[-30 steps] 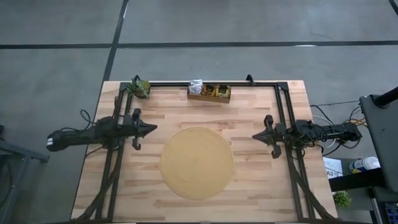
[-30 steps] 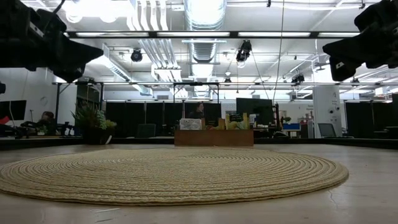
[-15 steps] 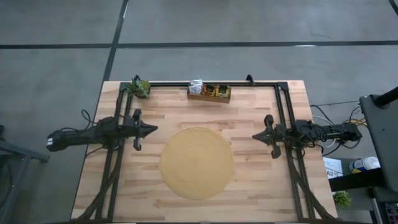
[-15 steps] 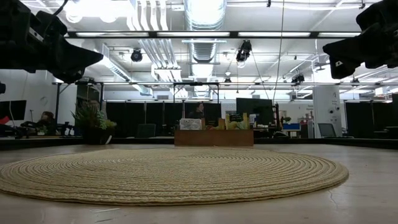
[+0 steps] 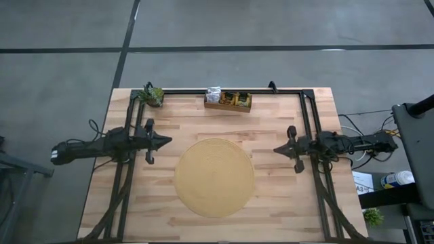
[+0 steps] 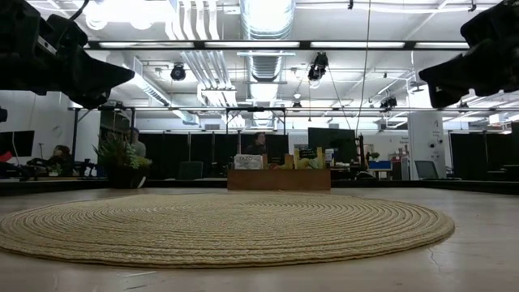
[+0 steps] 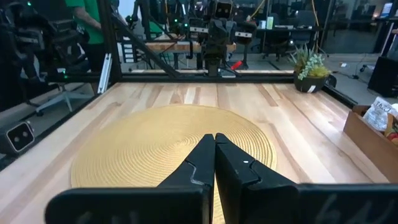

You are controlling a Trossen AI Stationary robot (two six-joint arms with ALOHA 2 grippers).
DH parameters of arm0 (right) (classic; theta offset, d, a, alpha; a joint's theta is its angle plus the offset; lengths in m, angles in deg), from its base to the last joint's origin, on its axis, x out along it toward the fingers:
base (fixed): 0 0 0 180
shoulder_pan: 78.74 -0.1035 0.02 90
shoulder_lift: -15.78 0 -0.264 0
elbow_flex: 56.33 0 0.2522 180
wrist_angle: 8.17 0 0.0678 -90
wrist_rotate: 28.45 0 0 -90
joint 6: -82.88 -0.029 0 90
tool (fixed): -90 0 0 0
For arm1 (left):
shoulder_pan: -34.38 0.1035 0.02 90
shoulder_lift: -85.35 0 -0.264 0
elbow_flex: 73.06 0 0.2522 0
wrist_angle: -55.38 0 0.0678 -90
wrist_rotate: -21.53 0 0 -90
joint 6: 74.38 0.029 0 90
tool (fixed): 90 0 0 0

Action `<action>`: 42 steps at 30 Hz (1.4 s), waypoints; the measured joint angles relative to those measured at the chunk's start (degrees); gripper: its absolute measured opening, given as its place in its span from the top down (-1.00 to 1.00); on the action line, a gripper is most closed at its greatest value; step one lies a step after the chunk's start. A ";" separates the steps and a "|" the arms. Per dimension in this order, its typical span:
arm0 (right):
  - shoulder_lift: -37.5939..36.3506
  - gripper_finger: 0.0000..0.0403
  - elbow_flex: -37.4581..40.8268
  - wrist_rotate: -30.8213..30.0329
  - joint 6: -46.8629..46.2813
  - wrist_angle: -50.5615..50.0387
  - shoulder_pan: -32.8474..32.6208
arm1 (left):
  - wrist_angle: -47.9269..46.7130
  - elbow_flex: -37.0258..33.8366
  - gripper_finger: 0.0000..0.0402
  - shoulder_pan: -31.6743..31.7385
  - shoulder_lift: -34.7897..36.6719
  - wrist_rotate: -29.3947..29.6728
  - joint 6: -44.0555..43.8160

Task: Pick & Place Tea
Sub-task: Return to Home Position

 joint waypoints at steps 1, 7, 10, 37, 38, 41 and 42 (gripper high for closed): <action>0.26 0.96 0.00 0.00 -0.34 0.00 0.00 | 0.00 0.00 1.00 0.00 0.00 0.00 -0.02; 0.93 0.96 0.00 -0.02 0.09 0.02 0.00 | -0.08 0.00 1.00 0.00 0.00 0.01 -0.04; 0.85 0.96 0.00 -0.02 0.21 0.02 0.00 | -0.11 0.00 1.00 0.00 0.00 0.02 -0.04; 0.91 0.96 0.00 -0.07 0.30 0.04 0.00 | -0.17 0.00 1.00 0.00 0.00 0.17 -0.04; 0.91 0.96 0.00 -0.07 0.21 0.04 0.00 | -0.17 0.00 1.00 0.00 0.00 0.17 -0.04; 0.91 0.96 0.00 -0.07 0.13 0.04 0.00 | -0.17 0.00 1.00 0.01 0.00 0.17 -0.04; 0.89 0.96 0.00 -0.07 0.28 0.04 0.00 | -0.17 0.00 1.00 0.00 0.00 0.16 -0.04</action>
